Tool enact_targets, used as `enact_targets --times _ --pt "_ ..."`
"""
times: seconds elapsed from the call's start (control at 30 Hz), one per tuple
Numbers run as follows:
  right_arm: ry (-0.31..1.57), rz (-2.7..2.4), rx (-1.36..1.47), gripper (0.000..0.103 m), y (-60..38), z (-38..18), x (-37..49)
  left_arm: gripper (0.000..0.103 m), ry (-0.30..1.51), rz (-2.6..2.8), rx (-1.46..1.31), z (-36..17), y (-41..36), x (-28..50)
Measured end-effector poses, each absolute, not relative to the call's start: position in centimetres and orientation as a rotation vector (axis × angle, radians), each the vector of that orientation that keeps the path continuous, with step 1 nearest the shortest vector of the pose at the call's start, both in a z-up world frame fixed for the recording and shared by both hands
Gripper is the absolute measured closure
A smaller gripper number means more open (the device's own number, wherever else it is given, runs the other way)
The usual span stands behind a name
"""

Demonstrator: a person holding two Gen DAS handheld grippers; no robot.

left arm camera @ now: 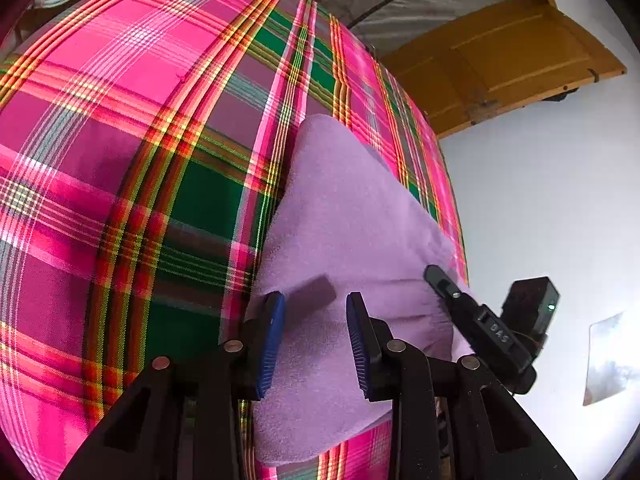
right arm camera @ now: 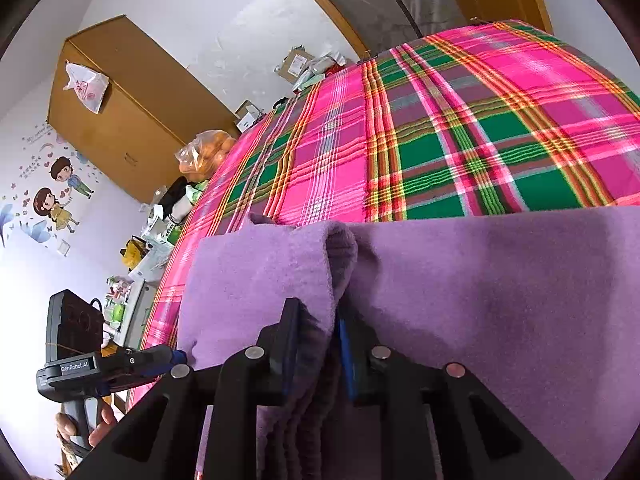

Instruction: Fold clothes

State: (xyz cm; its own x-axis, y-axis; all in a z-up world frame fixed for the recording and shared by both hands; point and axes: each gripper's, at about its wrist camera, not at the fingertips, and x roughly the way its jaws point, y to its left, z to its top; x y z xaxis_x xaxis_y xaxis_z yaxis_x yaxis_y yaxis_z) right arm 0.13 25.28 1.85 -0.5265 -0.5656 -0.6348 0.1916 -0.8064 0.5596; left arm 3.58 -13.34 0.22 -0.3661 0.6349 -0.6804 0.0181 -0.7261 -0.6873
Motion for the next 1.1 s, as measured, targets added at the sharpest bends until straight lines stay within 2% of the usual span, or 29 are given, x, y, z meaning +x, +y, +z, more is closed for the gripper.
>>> enact_targets --times 0.17,0.33,0.43,0.63,0.77,0.87,1.03,1.1 --pt "-0.554 -2.377 1.14 0.092 25.3 4.1 1.3 0.071 -0.866 2.13 -1.47 0.2 -13.4 3.9" --pt "-0.559 -2.429 1.222 0.093 25.7 2.5 0.4 0.071 -0.866 2.119 -1.471 -0.1 -13.5 4.1" --pt "-0.623 -2.415 1.248 0.09 26.2 1.5 0.3 0.071 -0.849 2.126 -1.474 0.1 -13.5 4.3" --pt "-0.629 -2.387 1.251 0.083 26.5 1.9 1.8 0.071 -0.815 2.142 -1.481 0.4 -13.1 4.6" --pt "-0.641 -2.339 1.25 0.069 26.6 1.6 3.6 0.071 -0.81 2.142 -1.482 0.4 -13.9 5.6" --pt "-0.649 -2.303 1.248 0.065 26.7 1.4 5.0 0.071 -0.802 2.146 -1.485 0.6 -13.8 6.1" --pt "-0.663 -2.243 1.246 0.064 26.8 1.0 7.3 0.071 -0.77 2.154 -1.491 0.7 -13.7 7.4" --pt "-0.666 -2.248 1.236 0.072 26.8 1.1 7.8 0.071 -0.764 2.159 -1.491 0.9 -13.7 8.0"
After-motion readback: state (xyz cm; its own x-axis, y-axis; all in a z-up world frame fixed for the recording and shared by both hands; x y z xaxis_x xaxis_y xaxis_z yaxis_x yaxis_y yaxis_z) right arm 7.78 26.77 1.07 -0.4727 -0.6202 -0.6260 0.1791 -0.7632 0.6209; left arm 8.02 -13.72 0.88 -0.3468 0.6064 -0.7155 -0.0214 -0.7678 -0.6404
